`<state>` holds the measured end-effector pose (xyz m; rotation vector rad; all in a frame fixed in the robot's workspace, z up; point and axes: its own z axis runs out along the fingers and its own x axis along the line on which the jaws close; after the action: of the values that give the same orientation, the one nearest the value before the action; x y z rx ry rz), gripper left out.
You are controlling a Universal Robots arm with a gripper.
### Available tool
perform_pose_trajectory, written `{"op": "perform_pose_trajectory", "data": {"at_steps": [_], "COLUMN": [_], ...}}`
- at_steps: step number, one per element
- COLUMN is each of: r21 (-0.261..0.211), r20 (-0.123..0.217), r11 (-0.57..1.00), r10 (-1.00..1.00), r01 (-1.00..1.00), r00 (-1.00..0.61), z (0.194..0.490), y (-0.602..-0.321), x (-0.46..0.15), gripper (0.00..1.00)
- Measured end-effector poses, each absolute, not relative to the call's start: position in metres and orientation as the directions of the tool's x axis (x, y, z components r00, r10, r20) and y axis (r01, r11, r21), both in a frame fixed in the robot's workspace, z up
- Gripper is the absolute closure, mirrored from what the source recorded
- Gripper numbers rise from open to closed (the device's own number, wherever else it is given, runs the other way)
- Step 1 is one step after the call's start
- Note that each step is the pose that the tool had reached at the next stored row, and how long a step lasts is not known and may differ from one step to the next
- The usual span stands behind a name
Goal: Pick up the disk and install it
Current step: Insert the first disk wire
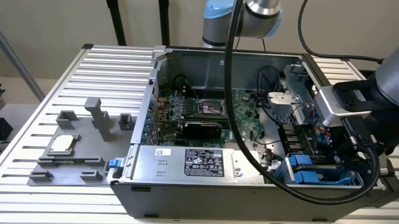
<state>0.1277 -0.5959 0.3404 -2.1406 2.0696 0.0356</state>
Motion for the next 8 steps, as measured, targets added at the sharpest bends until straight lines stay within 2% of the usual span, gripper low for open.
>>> {"op": "perform_pose_trajectory", "data": {"at_steps": [8], "r21": [-0.104], "r20": [-0.126], "r11": [0.017], "r10": [-0.992], "r01": [-0.994], "r00": [-0.004], "z": [0.3391], "y": [-0.5948], "x": [0.1276], "gripper": [1.0]}}
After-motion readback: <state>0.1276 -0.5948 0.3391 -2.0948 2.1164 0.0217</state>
